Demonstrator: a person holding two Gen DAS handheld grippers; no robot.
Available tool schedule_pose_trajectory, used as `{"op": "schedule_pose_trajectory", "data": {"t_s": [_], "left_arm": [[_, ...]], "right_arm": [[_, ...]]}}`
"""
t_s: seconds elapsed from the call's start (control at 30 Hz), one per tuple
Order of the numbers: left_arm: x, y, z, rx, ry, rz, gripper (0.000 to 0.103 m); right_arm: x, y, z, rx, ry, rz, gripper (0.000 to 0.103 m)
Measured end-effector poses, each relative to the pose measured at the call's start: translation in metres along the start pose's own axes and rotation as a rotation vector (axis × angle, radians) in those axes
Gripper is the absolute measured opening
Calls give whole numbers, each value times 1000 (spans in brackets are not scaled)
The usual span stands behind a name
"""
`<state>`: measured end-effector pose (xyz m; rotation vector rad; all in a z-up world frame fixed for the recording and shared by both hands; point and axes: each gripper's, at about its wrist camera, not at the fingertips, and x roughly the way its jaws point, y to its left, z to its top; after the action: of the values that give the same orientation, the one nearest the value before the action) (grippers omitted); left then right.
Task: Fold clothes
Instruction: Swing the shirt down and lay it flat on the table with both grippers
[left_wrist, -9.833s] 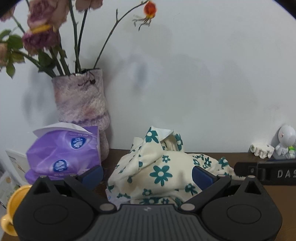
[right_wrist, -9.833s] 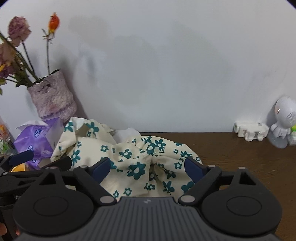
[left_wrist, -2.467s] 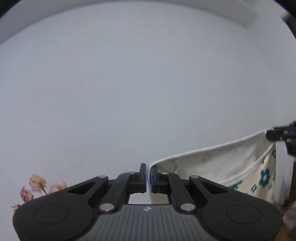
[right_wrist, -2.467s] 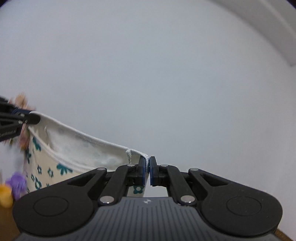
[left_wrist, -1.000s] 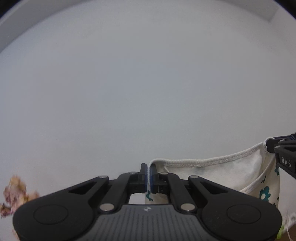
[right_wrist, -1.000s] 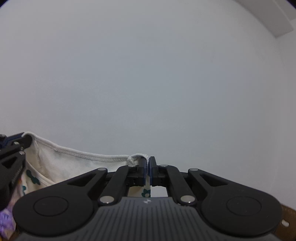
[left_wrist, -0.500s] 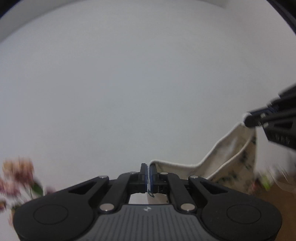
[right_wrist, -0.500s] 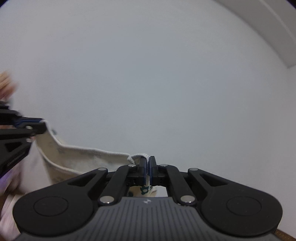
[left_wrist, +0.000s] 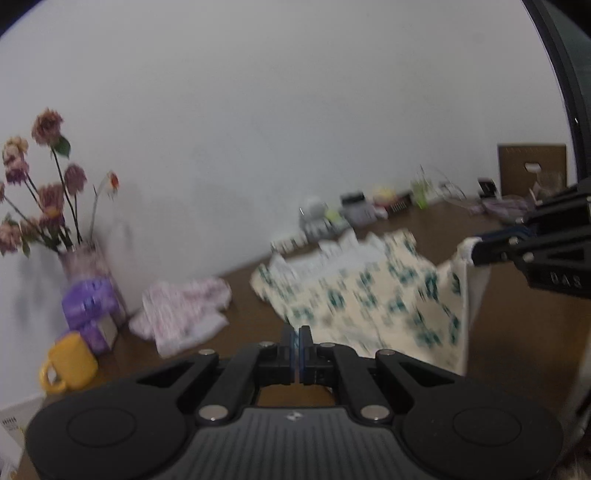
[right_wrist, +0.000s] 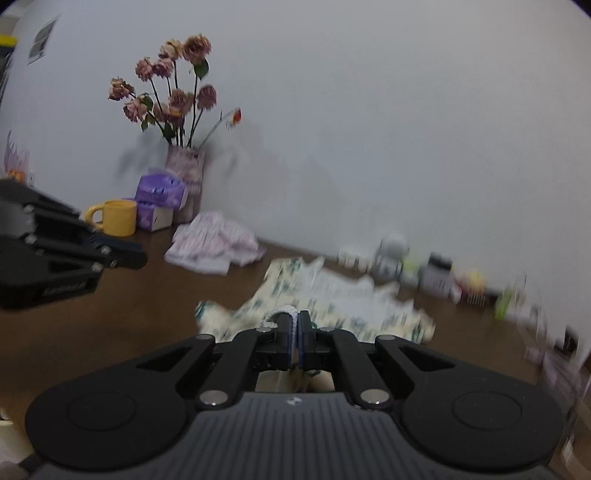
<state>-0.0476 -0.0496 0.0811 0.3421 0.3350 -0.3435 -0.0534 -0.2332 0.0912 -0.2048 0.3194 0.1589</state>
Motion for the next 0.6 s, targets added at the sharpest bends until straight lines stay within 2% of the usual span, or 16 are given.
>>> {"op": "schedule_pose_trajectory", "data": {"t_s": [0.1, 0.17, 0.27, 0.33, 0.4, 0.5, 0.6], "left_arm": [[4, 8, -23, -47, 45, -38, 3], [1, 6, -19, -91, 74, -103, 5], [2, 2, -18, -103, 109, -226, 22], [0, -9, -18, -28, 113, -267, 38], [0, -26, -23, 77, 119, -278, 45], [3, -46, -30, 189, 125, -270, 46], [13, -58, -34, 270, 133, -220, 46]], "right_arm": [[-25, -2, -31, 36, 16, -18, 2], [-30, 1, -43, 61, 31, -22, 2], [-29, 1, -49, 85, 41, -25, 3], [-28, 2, -50, 96, 45, -27, 3], [-30, 2, -51, 113, 40, -30, 3], [-35, -3, -49, 164, 19, -34, 3], [-40, -12, -46, 225, -3, -32, 3]]}}
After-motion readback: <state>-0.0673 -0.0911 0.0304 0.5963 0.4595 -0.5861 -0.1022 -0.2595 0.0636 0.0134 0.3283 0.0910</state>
